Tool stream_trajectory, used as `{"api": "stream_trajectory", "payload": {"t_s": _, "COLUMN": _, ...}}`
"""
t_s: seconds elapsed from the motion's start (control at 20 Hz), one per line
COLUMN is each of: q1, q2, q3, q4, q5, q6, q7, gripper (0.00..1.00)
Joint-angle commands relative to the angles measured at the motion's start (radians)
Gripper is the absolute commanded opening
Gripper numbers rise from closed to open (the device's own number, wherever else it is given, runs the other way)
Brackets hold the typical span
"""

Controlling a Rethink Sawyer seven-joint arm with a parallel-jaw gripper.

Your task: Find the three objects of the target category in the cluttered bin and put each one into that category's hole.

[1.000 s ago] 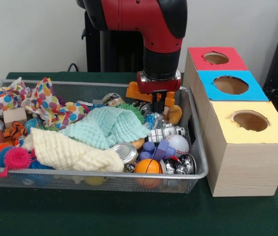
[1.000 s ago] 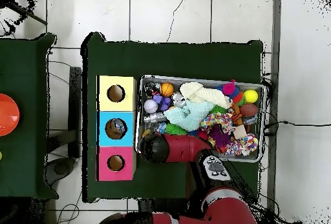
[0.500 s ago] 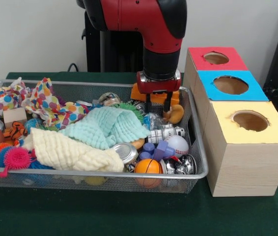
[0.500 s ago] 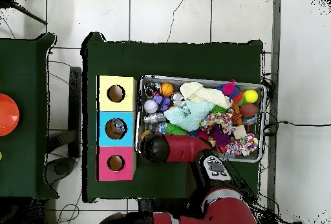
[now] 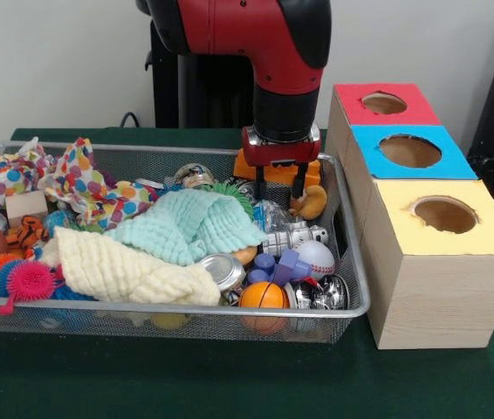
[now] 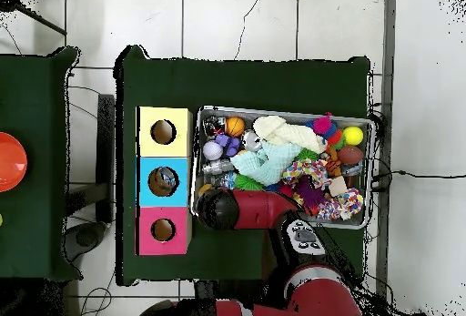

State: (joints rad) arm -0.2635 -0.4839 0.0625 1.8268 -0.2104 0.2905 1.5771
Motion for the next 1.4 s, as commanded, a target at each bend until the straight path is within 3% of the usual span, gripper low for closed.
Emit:
{"api": "stream_trajectory", "payload": {"t_s": 0.05, "q1": -0.015, "q2": 0.03, "q3": 0.029, "q4": -0.054, "q5": 0.01, "q6": 0.025, "q7": 0.115, "gripper": 1.0}}
{"api": "stream_trajectory", "payload": {"t_s": 0.2, "q1": -0.02, "q2": 0.039, "q3": 0.034, "q4": -0.055, "q5": 0.009, "q6": 0.017, "q7": 0.113, "gripper": 1.0}}
{"api": "stream_trajectory", "payload": {"t_s": 0.4, "q1": -0.036, "q2": 0.067, "q3": 0.033, "q4": 0.001, "q5": -0.008, "q6": -0.098, "q7": 0.15, "gripper": 1.0}}
{"api": "stream_trajectory", "payload": {"t_s": 0.9, "q1": -0.049, "q2": -0.049, "q3": -0.011, "q4": 0.211, "q5": -0.029, "q6": -0.193, "q7": 0.191, "gripper": 1.0}}
{"api": "stream_trajectory", "payload": {"t_s": 1.4, "q1": -0.025, "q2": -0.023, "q3": -0.008, "q4": 0.158, "q5": 0.013, "q6": -0.168, "q7": 0.157, "gripper": 1.0}}
